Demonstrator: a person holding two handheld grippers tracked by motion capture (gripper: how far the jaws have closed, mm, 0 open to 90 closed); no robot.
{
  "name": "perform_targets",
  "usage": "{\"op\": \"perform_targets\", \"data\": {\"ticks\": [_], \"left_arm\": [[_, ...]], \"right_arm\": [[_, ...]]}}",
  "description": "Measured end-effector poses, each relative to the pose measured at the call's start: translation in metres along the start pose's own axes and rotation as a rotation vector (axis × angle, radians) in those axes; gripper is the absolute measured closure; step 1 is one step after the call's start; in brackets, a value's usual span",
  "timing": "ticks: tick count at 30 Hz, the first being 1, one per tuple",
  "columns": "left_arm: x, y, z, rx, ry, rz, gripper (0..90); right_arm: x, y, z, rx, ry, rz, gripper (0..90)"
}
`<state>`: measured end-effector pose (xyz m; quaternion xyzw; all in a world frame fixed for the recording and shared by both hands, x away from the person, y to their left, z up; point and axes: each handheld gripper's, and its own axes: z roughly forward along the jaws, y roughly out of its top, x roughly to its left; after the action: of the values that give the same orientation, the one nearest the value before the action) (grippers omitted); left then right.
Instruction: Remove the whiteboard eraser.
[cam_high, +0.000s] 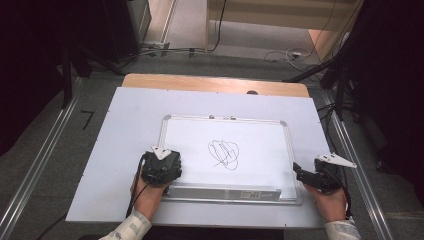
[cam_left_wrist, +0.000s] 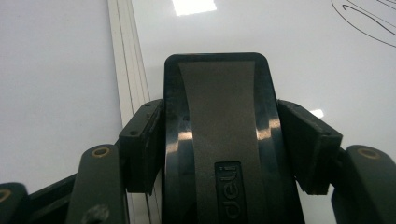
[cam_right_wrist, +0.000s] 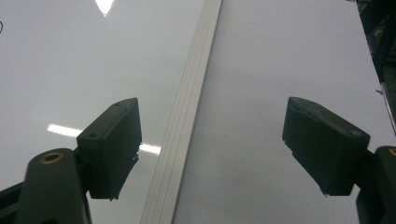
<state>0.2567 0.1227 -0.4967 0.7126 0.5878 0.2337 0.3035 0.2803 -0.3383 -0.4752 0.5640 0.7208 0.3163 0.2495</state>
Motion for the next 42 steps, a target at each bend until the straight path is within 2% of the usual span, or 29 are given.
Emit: {"op": "perform_targets", "data": {"ticks": [2, 5, 9, 15, 20, 26, 42], "left_arm": [[-0.001, -0.001, 0.001, -0.010, 0.004, 0.010, 35.2], [-0.002, -0.001, 0.001, -0.016, 0.011, 0.023, 39.5], [0.001, 0.001, 0.003, -0.017, -0.016, 0.038, 39.9], [0.003, 0.004, 0.004, -0.012, -0.025, 0.049, 40.1], [0.005, 0.005, 0.003, -0.015, -0.034, 0.046, 40.1], [0.008, 0.012, -0.011, -0.094, -0.033, 0.026, 40.0], [0.013, 0.014, -0.014, -0.113, -0.043, -0.008, 39.9]], "right_arm": [[0.000, 0.000, 0.000, 0.001, -0.001, 0.000, 18.4], [0.000, 0.000, 0.000, 0.001, 0.000, -0.001, 18.4], [0.000, 0.000, 0.000, 0.002, 0.000, -0.001, 18.4], [0.000, 0.000, 0.000, -0.001, 0.000, 0.001, 18.4], [0.000, 0.000, 0.000, -0.001, 0.001, 0.004, 18.4], [0.000, 0.000, 0.000, -0.001, -0.001, 0.000, 18.4], [0.000, 0.000, 0.000, -0.001, 0.000, 0.000, 18.3]]}}
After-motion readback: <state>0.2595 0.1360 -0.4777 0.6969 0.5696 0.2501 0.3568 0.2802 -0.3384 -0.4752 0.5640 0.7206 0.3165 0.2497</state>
